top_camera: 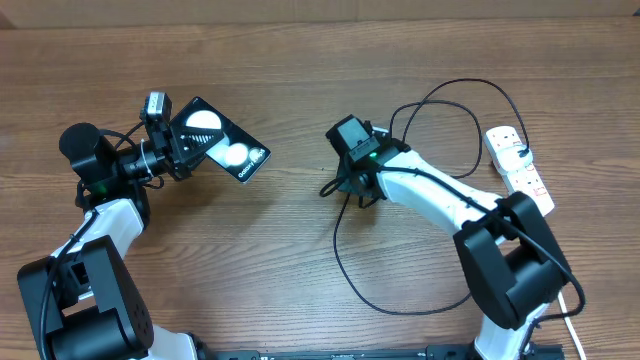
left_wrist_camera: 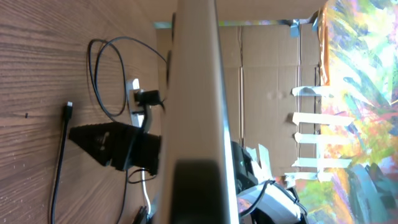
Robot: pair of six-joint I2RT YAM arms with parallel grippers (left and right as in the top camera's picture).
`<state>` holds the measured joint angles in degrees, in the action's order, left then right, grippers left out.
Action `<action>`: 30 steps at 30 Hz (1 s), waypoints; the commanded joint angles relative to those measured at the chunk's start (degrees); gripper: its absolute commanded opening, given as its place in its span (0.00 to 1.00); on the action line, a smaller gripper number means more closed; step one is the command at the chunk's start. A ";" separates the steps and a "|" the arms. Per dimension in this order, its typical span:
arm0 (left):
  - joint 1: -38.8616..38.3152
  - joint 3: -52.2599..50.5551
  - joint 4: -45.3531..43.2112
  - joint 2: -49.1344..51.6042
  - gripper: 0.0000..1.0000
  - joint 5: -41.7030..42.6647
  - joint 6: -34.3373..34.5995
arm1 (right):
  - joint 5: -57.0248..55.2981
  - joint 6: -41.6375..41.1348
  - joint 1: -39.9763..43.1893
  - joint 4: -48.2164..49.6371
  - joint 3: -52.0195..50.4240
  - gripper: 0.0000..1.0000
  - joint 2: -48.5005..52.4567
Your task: Plug charger to phone and switch on socket
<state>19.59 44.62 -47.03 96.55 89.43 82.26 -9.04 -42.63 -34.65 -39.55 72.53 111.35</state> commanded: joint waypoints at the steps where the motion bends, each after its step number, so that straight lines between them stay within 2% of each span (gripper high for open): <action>1: -0.13 1.46 -0.39 -0.11 0.04 1.11 -1.68 | 0.81 -3.78 -0.44 -0.15 -0.15 0.36 3.23; 7: -0.13 1.46 -0.39 -0.11 0.04 1.11 0.07 | 3.41 -7.10 -1.31 -1.70 -0.09 0.29 6.47; 10: -0.13 1.46 -0.39 -0.11 0.04 1.11 0.07 | 3.82 -7.13 -1.33 -2.23 0.46 0.17 6.80; 11: -0.13 1.46 -0.39 -0.11 0.04 1.11 0.07 | 3.89 -7.13 -1.33 -2.62 0.70 0.08 6.86; 12: -0.13 1.46 -0.37 -0.11 0.04 1.11 0.04 | 4.31 -7.10 -1.31 -3.06 1.03 0.04 6.86; 14: -0.13 1.46 -0.39 -0.11 0.04 1.14 0.04 | 6.34 -6.16 -1.09 -3.21 1.64 0.04 6.86; 17: -0.13 1.46 -0.39 -0.11 0.04 1.14 0.00 | 13.05 0.68 -0.09 -3.63 3.91 0.04 6.78; 21: -0.24 1.46 -0.39 -0.11 0.04 1.14 -0.46 | 21.27 7.69 2.08 -10.75 8.37 0.04 4.22; 27: -1.38 1.46 -0.39 -0.11 0.04 1.14 -3.48 | 38.27 28.52 1.51 -22.05 10.47 0.04 -6.47; 30: -2.12 1.49 -0.42 -0.11 0.04 1.11 -4.90 | 42.73 35.47 -0.04 -28.65 10.47 0.04 -10.54</action>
<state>18.44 44.62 -47.00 96.55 89.43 80.64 23.24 -20.21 -32.95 -65.76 80.93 106.89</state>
